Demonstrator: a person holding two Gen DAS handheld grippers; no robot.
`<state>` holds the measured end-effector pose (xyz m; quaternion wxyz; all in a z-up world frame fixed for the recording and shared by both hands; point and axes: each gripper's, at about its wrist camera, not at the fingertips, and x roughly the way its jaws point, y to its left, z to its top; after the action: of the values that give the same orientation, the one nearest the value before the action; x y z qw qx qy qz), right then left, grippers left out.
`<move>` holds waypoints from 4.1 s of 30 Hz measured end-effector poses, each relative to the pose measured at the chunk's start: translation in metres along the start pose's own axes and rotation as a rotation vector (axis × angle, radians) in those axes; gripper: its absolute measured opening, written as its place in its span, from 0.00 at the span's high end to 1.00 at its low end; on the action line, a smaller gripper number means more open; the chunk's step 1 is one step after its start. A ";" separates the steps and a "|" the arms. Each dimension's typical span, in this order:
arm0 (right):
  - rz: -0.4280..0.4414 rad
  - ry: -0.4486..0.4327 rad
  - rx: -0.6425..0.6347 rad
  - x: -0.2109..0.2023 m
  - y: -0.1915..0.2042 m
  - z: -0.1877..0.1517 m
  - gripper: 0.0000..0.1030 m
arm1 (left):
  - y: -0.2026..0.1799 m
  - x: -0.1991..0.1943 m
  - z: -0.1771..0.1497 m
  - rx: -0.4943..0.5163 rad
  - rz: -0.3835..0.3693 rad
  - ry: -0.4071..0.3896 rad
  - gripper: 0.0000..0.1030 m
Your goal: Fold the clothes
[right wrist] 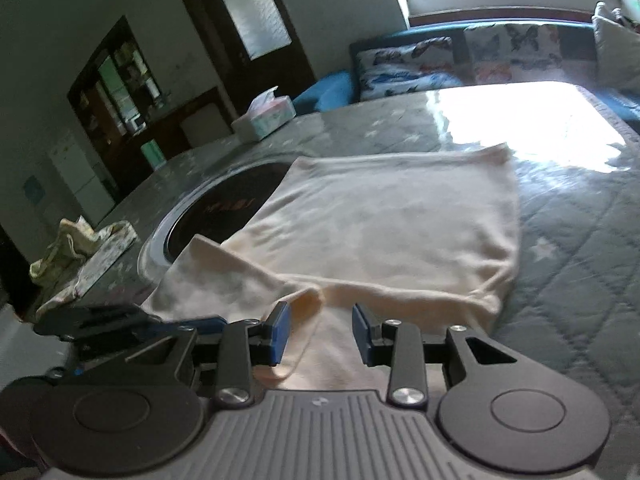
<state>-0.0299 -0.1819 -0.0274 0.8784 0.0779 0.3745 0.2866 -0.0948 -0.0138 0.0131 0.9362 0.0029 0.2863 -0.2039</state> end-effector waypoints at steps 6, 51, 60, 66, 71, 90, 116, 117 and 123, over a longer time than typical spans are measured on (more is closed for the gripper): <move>0.003 0.015 -0.005 0.017 0.011 0.001 0.67 | 0.034 -0.024 -0.009 -0.033 0.101 -0.011 0.58; -0.096 -0.031 -0.236 0.007 0.048 0.013 0.94 | 0.076 -0.035 -0.040 -0.114 0.305 0.022 0.47; -0.139 -0.123 -0.416 -0.029 0.078 0.043 0.94 | 0.073 -0.032 -0.041 -0.103 0.324 0.022 0.47; -0.191 -0.141 -0.452 -0.039 0.077 0.050 0.94 | 0.072 -0.033 -0.042 -0.105 0.327 0.019 0.47; -0.235 -0.134 -0.431 -0.041 0.067 0.050 0.94 | 0.071 -0.034 -0.042 -0.106 0.330 0.022 0.47; -0.302 -0.007 -0.184 0.004 0.011 0.014 0.92 | 0.076 -0.046 -0.037 -0.068 0.282 0.075 0.45; -0.182 -0.035 -0.181 0.007 -0.005 -0.007 0.86 | 0.103 0.023 0.016 -0.270 0.117 0.027 0.64; -0.179 -0.035 -0.181 0.007 -0.005 -0.007 0.86 | 0.104 0.022 0.016 -0.272 0.126 0.026 0.64; -0.167 -0.036 -0.178 0.007 -0.005 -0.007 0.82 | 0.107 0.021 0.015 -0.269 0.180 0.021 0.67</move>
<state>-0.0287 -0.1824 -0.0387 0.9092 -0.0268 0.3368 0.2433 -0.0293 0.0746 0.0026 0.9396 -0.0946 0.3194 -0.0790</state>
